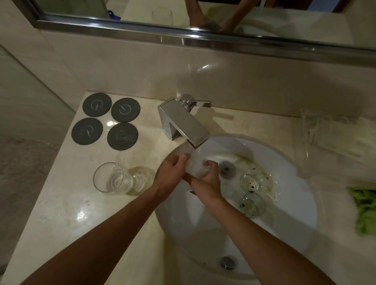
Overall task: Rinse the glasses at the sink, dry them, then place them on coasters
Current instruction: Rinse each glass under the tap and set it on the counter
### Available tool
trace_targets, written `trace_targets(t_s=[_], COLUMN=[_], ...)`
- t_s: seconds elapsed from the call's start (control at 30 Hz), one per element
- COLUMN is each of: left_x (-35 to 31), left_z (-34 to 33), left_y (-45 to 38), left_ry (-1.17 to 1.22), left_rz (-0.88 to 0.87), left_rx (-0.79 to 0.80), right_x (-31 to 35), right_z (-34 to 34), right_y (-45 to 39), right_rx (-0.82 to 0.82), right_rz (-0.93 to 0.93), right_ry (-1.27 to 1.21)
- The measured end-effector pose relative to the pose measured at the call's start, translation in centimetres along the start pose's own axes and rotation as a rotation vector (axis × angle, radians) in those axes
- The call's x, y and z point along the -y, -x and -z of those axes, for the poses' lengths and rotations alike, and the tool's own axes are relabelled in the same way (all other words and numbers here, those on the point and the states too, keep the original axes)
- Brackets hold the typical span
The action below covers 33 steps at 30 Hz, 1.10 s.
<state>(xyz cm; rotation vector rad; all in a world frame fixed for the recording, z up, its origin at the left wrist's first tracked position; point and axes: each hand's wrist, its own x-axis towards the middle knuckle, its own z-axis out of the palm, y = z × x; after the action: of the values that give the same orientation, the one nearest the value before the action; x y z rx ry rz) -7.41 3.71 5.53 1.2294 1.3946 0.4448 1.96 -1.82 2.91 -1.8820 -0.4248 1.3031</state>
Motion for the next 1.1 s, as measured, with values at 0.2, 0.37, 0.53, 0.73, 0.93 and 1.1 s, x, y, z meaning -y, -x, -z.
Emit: trace_targets(t_s=[0.2, 0.37, 0.53, 0.73, 0.93, 1.1], left_x=[-0.5, 0.1, -0.1, 1.6, 1.3, -1.8], left_z=[-0.4, -0.2, -0.7, -0.8, -1.0, -2.3], left_y=[-0.7, -3.1, -3.2, -1.1, 1.1, 0.4], left_ry=[-0.140, -0.411, -0.558, -0.534, -0.624, -0.570], left_rz=[0.071, -0.015, -0.254, -0.481, -0.741, -0.320], left_rx=[0.133, 0.136, -0.001, -0.102, 0.205, 0.507], right_x=[-0.6, 0.1, 0.3, 0.5, 0.3, -0.2], right_z=[1.9, 3.7, 4.2, 4.0, 4.7, 5.3], right_y=[-0.7, -0.4, -1.2, -1.7, -1.6, -1.3], right_rx=[-0.117, -0.127, -0.159, -0.146, -0.095, -0.108], right_rz=[0.347, 0.507, 0.537, 0.542, 0.569, 0.660], right_ry=[0.469, 0.735, 0.743, 0.718, 0.715, 0.795])
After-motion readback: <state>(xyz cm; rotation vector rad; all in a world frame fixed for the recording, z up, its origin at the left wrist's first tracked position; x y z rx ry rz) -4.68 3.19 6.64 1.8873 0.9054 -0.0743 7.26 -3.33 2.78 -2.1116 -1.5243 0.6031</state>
